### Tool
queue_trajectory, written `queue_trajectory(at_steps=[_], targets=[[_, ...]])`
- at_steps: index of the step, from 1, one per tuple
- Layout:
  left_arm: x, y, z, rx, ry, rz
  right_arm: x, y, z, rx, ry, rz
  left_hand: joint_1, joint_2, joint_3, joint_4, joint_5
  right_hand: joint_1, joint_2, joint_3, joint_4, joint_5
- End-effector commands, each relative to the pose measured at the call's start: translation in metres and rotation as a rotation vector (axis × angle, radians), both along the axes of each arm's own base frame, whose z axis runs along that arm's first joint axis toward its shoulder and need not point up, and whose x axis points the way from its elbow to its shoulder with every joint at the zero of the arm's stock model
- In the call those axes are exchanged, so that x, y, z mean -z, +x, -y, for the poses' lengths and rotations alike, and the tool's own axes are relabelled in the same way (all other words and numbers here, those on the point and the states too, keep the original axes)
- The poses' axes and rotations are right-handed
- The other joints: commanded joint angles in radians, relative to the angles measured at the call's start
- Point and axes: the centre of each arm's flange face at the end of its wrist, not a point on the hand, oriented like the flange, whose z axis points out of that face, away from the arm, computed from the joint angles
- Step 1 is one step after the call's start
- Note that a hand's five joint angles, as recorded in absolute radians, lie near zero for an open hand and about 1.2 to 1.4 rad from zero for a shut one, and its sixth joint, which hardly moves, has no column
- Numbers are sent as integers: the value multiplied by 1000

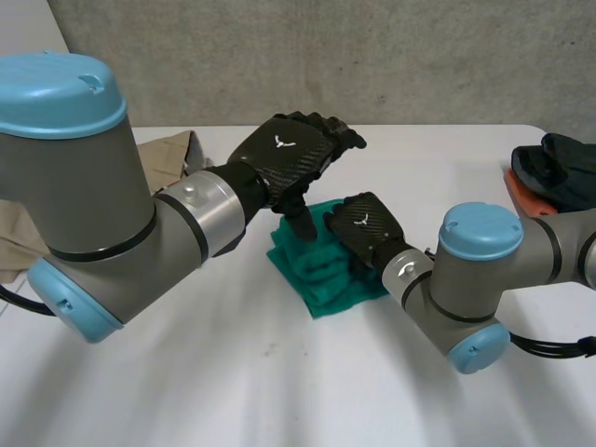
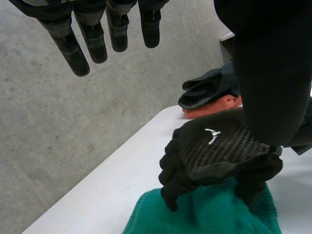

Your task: Fold the laundry.

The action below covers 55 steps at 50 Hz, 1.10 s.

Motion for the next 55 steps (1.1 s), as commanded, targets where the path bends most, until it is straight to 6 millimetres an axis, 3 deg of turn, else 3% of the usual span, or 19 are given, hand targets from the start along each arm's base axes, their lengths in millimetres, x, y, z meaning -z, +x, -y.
queue_trajectory(at_steps=[1, 10, 25, 55], targets=[[6, 3, 0, -7, 23, 10, 7, -11, -12, 4, 93, -53, 31, 29, 22, 32, 14, -6, -18, -25, -30, -10], [7, 2, 0, -5, 18, 5, 1, -31, -10, 38, 108, -67, 31, 29, 22, 32, 14, -152, -164, -171, -176, -156], [11, 1, -2, 2, 27, 11, 24, -25, -12, 3, 93, -112, 31, 29, 22, 32, 14, -156, -168, -175, -180, -160], [11, 2, -1, -2, 27, 9, 23, -10, 15, 1, 32, -82, 31, 29, 22, 32, 14, -53, -65, -72, -77, -57]])
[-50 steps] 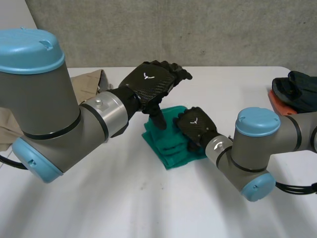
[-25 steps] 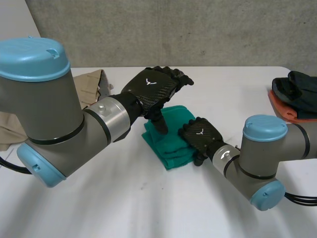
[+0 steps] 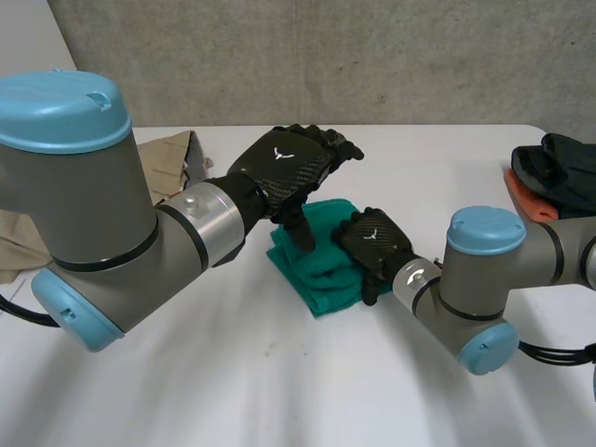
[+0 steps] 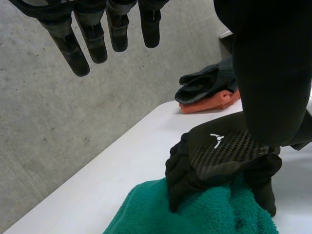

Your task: Fold the laundry.

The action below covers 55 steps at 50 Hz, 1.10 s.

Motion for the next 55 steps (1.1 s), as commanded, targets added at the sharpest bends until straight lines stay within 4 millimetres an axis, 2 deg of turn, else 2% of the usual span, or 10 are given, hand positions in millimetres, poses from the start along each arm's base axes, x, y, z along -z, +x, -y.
queue_trajectory(at_steps=[1, 16, 20, 26, 31, 34, 39, 45, 50, 55], targets=[[0, 0, 0, -2, 1, 0, 1, 3, 6, 2, -11, 7, 31, 29, 22, 32, 13, 116, 110, 121, 88, 165], [2, 0, 0, -1, 8, 1, -7, 11, 20, 4, -70, 47, 34, 32, 25, 35, 16, 137, 131, 141, 108, 186], [5, 2, 0, -4, 25, 2, -2, 13, 24, 4, -73, 50, 34, 32, 25, 35, 16, 312, 307, 317, 284, 361], [6, 3, 1, -7, 30, 4, -1, 17, 32, 3, -88, 61, 34, 32, 25, 35, 16, 966, 960, 971, 938, 1015], [2, 4, 2, -12, 18, -4, -45, 21, 49, 25, -197, 150, 34, 32, 25, 35, 16, 966, 961, 971, 938, 1015], [-6, 4, 1, -12, 1, -18, -101, 13, 68, 78, -316, 264, 34, 32, 25, 35, 16, 966, 961, 971, 938, 1015], [-30, 7, -2, -15, -55, -73, -175, -57, 126, 251, -471, 420, 37, 35, 28, 38, 19, 966, 961, 971, 938, 1015], [-39, 6, -2, -12, -67, -124, -216, -144, 173, 411, -586, 477, 46, 44, 37, 46, 28, 966, 961, 971, 938, 1015], [-38, 4, -6, -1, -61, -126, -191, -229, 214, 532, -587, 430, 46, 44, 37, 46, 28, 966, 961, 971, 938, 1015], [-35, 2, -5, 3, -56, -124, -136, -272, 242, 507, -554, 397, 46, 44, 37, 46, 28, 966, 961, 971, 938, 1015]])
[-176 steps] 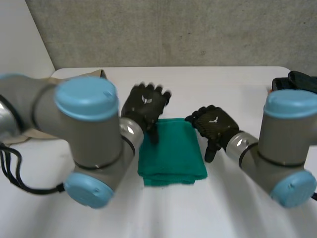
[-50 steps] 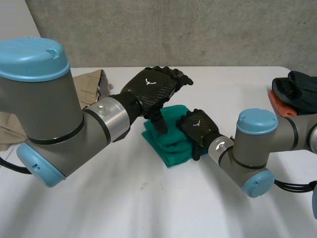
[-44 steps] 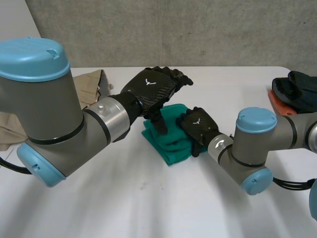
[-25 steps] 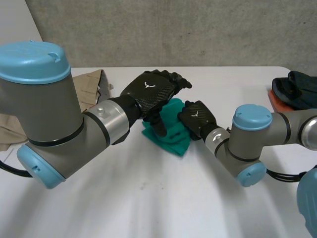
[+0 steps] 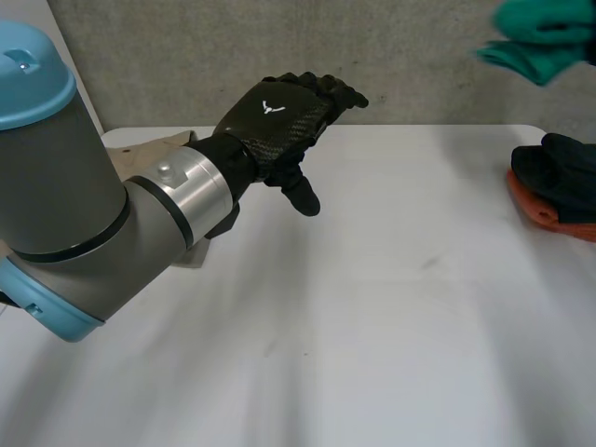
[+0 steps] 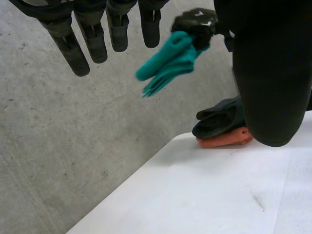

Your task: Fold the laundry.

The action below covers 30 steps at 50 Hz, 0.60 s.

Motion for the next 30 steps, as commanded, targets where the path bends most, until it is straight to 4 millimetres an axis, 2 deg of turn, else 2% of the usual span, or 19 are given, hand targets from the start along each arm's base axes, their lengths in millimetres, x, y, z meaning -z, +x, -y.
queue_trajectory(at_steps=[1, 2, 3, 5, 6, 11, 12, 16, 17, 20, 21, 23, 27, 30], targets=[[4, -3, 0, 8, 6, 2, 75, -71, 41, 4, 60, -38, 43, 42, 36, 45, 28, 364, 260, 971, 198, 263], [6, -4, 0, 8, 6, 2, 87, -77, 44, 1, 69, -41, 43, 42, 36, 45, 28, 364, 260, 971, 198, 263], [8, -5, 2, 8, 9, 2, 116, -87, 48, -6, 110, -43, 46, 45, 39, 48, 31, 364, 260, 971, 198, 263], [12, -7, 1, 11, 14, 6, 139, -94, 49, -11, 152, -43, 46, 45, 39, 48, 31, 364, 260, 971, 198, 263], [14, -8, 1, 14, 18, 10, 160, -101, 48, -2, 195, -38, 46, 45, 39, 48, 31, 364, 260, 971, 198, 263], [24, -12, -2, 27, 38, 27, 191, -111, 39, 34, 279, -30, 46, 45, 39, 48, 31, 364, 260, 971, 198, 263], [24, -12, -2, 27, 39, 28, 190, -113, 38, 47, 283, -34, 46, 45, 39, 48, 31, 364, 260, 971, 198, 263], [24, -13, -4, 33, 39, 28, 168, -124, 28, 104, 270, -74, 46, 45, 39, 48, 31, 364, 260, 971, 198, 263], [24, -14, -5, 34, 37, 27, 155, -127, 23, 113, 258, -87, 49, 48, 41, 51, 34, 364, 260, 971, 198, 263], [23, -15, -7, 40, 35, 25, 142, -128, 19, 113, 248, -92, 46, 45, 39, 48, 31, 364, 260, 971, 198, 263], [21, -15, -9, 43, 32, 23, 136, -128, 15, 115, 251, -94, 46, 45, 39, 48, 31, -68, -172, 539, -234, -169], [21, -16, -11, 48, 32, 23, 135, -127, 12, 120, 269, -89, 46, 45, 39, 48, 31, -496, -600, 111, -662, -598], [19, -18, -16, 60, 28, 21, 134, -124, 3, 120, 358, -66, 46, 45, 39, 48, 31, -823, -927, -215, -988, -924], [18, -19, -20, 68, 26, 19, 127, -133, -7, 179, 446, -72, 46, 45, 39, 48, 31, -858, -962, -250, -1023, -959]])
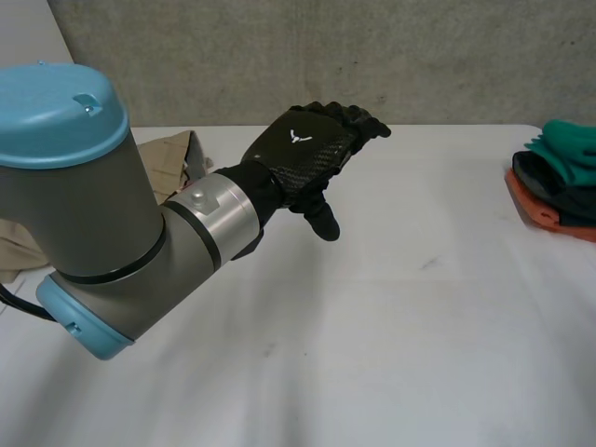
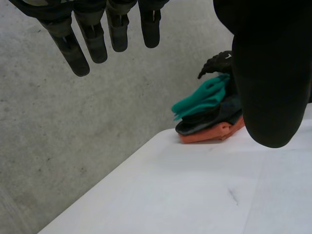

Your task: Fold the laundry.

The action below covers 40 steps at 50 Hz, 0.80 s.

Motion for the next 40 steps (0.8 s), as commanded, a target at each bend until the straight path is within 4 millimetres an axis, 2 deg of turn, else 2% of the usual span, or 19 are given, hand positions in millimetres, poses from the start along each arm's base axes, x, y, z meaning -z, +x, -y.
queue_trajectory(at_steps=[1, 4, 5, 6, 9, 12, 13, 15, 16, 19, 20, 21, 22, 24, 27, 28, 32, 36, 40], targets=[[-5, -3, -9, 19, -10, -8, -13, -11, -20, 99, 174, -2, 46, 45, 38, 47, 31, -196, -194, -196, -208, -188], [-13, -2, -12, 24, -26, -23, -34, -37, -31, 278, 208, -116, 43, 42, 35, 44, 28, -196, -194, -196, -208, -188], [-15, -1, -13, 24, -30, -26, -43, -39, -32, 311, 196, -155, 43, 42, 35, 44, 28, -196, -194, -196, -208, -188], [-16, -1, -13, 24, -34, -29, -66, -43, -34, 379, 146, -224, 40, 39, 32, 42, 25, -196, -194, -196, -208, -188], [-26, 0, -14, 22, -56, -47, -90, -38, -34, 420, 72, -293, 40, 39, 32, 41, 25, -196, -194, -196, -208, -188], [-42, 4, -13, 7, -96, -80, -113, -6, -28, 356, -70, -292, 40, 39, 32, 41, 25, -196, -194, -196, -208, -188], [-47, 5, -12, -1, -109, -89, -128, 18, -30, 300, -158, -277, 40, 39, 32, 41, 25, -196, -194, -196, -208, -188], [-65, 11, -8, -57, -159, -132, -143, 44, -35, 229, -242, -252, 40, 39, 32, 41, 25, -196, -194, -196, -208, -188], [-71, 14, -5, -88, -176, -146, -154, 69, -44, 141, -306, -226, 40, 39, 32, 41, 25, -196, -194, -196, -208, -188], [-88, 35, 23, -259, -232, -178, -162, 106, -63, -19, -373, -199, 35, 33, 26, 36, 19, -196, -194, -196, -208, -188], [-89, 43, 36, -313, -243, -176, -160, 128, -78, -134, -381, -191, 32, 30, 23, 33, 16, -196, -194, -196, -208, -188], [-88, 71, 70, -451, -263, -149, -158, 139, -86, -192, -382, -191, 26, 24, 17, 27, 10, -196, -194, -196, -208, -188], [-86, 83, 84, -502, -271, -131, -152, 149, -94, -245, -373, -194, 23, 21, 14, 24, 7, -196, -194, -196, -208, -188], [-70, 121, 123, -637, -289, -37, -132, 177, -118, -384, -326, -199, 11, 9, 3, 12, -4, -196, -194, -196, -208, -188], [-39, 146, 153, -718, -271, 88, -101, 203, -145, -495, -238, -188, 11, 9, 2, 12, -4, -196, -194, -196, -208, -188], [-17, 157, 169, -745, -260, 167, -94, 207, -150, -509, -216, -184, 11, 9, 2, 12, -4, -196, -194, -196, -208, -188], [49, 169, 198, -719, -197, 333, -64, 216, -169, -529, -129, -190, -1, -2, -9, 0, -16, -196, -194, -196, -208, -188], [101, 189, 217, -646, -116, 407, -45, 215, -179, -524, -64, -218, -1, -2, -9, 0, -16, -196, -194, -196, -208, -188], [139, 199, 225, -599, -43, 425, -35, 210, -182, -501, -25, -250, 23, 21, 14, 24, 7, -196, -194, -196, -208, -188]])
